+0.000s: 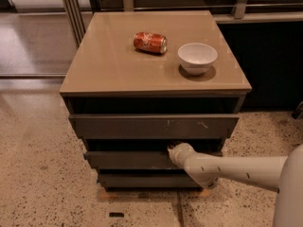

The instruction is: Open middle drawer

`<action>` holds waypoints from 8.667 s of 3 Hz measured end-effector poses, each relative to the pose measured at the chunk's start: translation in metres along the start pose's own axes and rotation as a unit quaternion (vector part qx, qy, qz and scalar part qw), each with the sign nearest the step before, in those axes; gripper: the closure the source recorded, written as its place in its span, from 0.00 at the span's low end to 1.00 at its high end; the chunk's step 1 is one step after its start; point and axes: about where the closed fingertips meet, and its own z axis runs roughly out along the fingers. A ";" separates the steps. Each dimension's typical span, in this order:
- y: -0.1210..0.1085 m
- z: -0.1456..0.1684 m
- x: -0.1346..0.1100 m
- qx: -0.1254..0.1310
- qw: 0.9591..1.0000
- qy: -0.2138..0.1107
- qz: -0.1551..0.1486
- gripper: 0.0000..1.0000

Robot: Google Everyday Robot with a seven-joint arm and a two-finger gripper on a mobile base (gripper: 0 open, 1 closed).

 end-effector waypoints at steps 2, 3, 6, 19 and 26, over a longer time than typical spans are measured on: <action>0.000 -0.021 0.010 -0.017 0.999 0.035 0.020 1.00; 0.005 -0.051 0.013 -0.053 0.995 0.063 0.058 1.00; 0.006 -0.071 0.003 -0.064 0.993 0.060 0.078 1.00; -0.010 -0.039 0.064 -0.081 0.974 0.180 0.114 1.00; 0.040 -0.094 0.089 -0.259 0.927 0.231 0.143 1.00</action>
Offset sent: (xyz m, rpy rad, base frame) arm -0.0620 -0.0208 0.0190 0.0939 0.2610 -0.0172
